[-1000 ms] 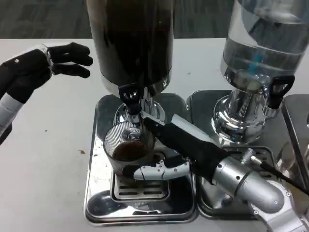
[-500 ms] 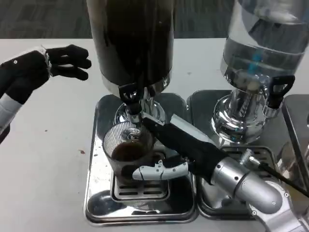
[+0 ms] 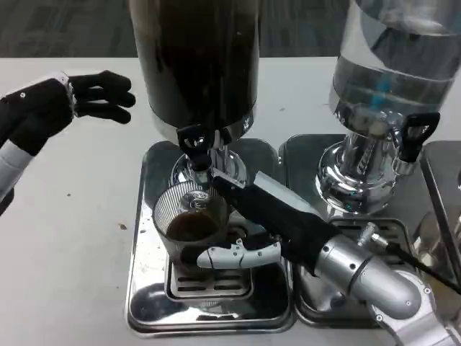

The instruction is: Grasp the cup under the faucet to collect the drink, then remove the cup.

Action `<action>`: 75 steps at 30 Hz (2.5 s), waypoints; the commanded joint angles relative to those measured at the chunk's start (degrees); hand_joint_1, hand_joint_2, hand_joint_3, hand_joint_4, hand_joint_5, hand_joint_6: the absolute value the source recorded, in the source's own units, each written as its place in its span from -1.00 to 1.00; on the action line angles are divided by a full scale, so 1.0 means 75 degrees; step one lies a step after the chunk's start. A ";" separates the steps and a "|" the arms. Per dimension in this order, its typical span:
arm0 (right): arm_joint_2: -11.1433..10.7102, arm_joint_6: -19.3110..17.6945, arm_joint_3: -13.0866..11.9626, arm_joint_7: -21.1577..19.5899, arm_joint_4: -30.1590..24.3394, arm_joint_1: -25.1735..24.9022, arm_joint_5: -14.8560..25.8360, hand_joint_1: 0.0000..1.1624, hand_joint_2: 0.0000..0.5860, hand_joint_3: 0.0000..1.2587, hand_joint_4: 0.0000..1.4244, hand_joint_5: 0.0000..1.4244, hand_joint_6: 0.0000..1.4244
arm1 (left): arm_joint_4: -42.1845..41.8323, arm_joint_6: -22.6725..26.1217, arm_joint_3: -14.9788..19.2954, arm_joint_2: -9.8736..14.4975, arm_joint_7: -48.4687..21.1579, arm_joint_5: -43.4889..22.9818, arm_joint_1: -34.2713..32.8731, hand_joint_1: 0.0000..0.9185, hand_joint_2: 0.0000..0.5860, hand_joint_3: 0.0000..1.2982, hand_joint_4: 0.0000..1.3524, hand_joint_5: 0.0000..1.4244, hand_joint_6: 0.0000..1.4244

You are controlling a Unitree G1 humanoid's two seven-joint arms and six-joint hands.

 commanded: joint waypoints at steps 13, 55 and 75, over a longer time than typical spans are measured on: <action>0.0008 -0.0016 0.0171 -0.0111 -0.0007 -0.0068 -0.0247 0.44 -0.49 -1.00 -1.00 -1.00 -0.89 | -0.0174 0.0140 0.0137 0.0137 -0.0040 -0.0108 0.0158 -1.00 -0.57 -0.39 -0.43 -0.40 -0.53; 0.0368 0.0146 0.0529 -0.1351 -0.0173 0.0095 -0.1313 0.39 -0.43 -0.89 -0.88 -0.66 -0.41 | -0.0204 0.0192 0.0276 0.0273 -0.0109 -0.0136 0.0176 -1.00 -0.62 -0.39 -0.43 -0.40 -0.52; 0.0425 0.0054 0.0543 -0.2063 -0.0356 0.0407 -0.1585 0.40 -0.39 -0.66 -0.51 -0.20 0.08 | -0.0219 0.0243 0.0300 0.0270 -0.0125 -0.0125 0.0169 -1.00 -0.62 -0.39 -0.43 -0.40 -0.50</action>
